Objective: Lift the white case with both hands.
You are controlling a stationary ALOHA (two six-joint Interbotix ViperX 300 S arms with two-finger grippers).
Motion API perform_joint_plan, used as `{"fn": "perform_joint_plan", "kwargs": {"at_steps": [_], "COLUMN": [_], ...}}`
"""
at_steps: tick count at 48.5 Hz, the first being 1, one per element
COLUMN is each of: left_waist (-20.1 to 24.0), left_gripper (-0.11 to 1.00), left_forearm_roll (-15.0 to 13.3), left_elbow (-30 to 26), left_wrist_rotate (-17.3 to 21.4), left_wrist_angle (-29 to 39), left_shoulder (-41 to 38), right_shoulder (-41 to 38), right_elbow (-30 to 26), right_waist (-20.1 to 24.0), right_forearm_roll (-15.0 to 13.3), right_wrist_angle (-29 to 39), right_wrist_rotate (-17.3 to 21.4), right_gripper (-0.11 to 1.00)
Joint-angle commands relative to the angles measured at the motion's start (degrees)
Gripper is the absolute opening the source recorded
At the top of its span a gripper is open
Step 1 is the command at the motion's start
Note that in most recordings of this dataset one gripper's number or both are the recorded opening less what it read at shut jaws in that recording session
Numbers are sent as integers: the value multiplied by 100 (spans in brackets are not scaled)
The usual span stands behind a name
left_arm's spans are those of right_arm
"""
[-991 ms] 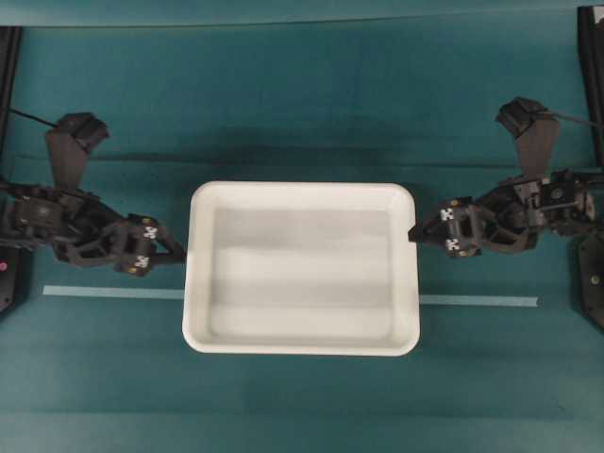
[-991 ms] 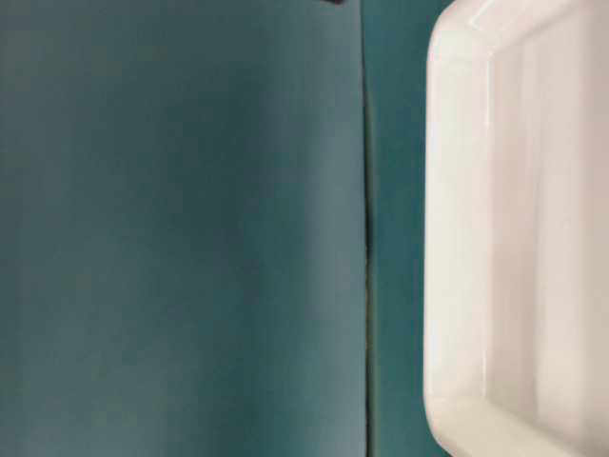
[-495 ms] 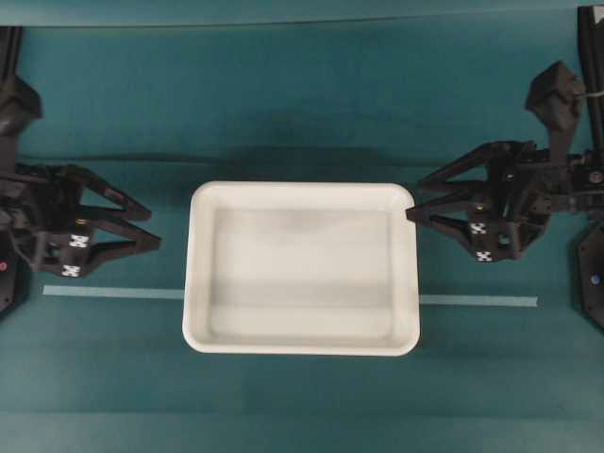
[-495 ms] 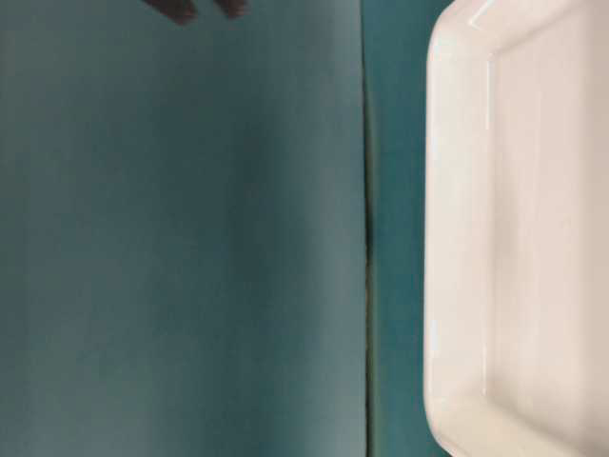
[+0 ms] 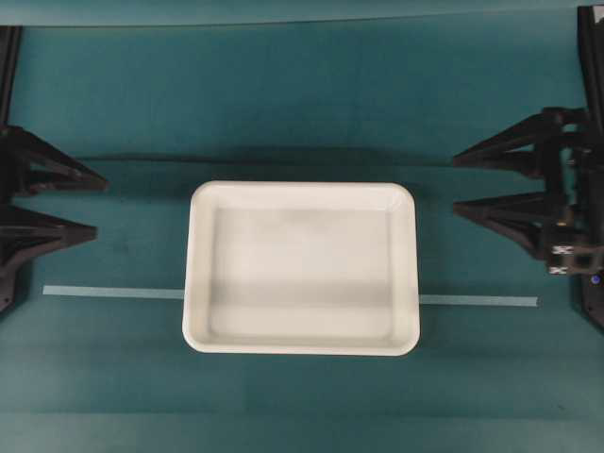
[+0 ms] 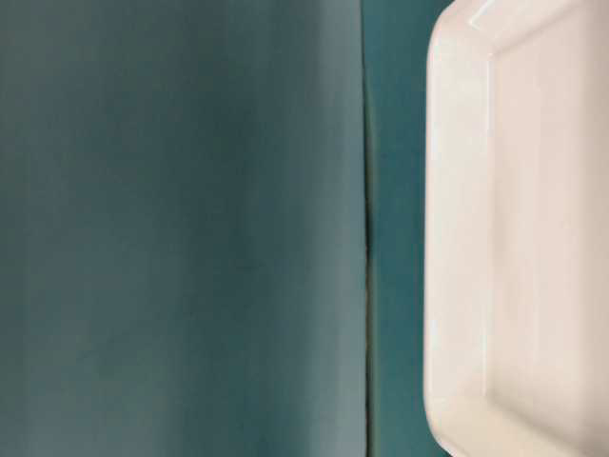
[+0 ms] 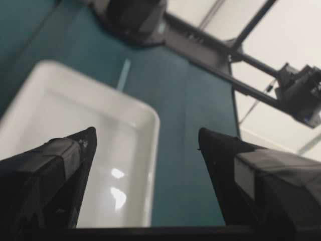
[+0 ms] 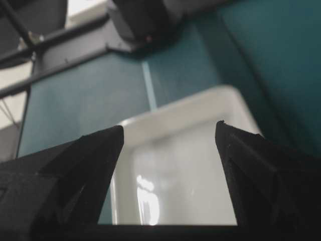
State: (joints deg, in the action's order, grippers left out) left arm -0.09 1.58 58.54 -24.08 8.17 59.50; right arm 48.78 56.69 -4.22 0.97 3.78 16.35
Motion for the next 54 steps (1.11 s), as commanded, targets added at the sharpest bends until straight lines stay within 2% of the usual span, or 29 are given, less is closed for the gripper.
{"fn": "perform_joint_plan", "kwargs": {"at_steps": [1,6,18,54], "left_waist": [-35,-44,-123,-229], "left_gripper": [89,89,89,89], "left_forearm_roll": [18,18,9,18], "left_elbow": [-167,-176,-176,-202], "left_wrist_rotate": [360,606,571,562], "left_wrist_angle": [-26,-26,-26,-26], "left_shoulder": [88,229,343,439], "right_shoulder": [141,457,896,993], "right_elbow": [-97,-97,-105,18], "right_waist": [44,53,70,132], "right_forearm_roll": [-18,-18,-18,-18], "right_wrist_angle": [-70,-123,-62,-220], "right_wrist_rotate": [-88,-193,-387,-387], "right_gripper": [81,81,81,81]}}
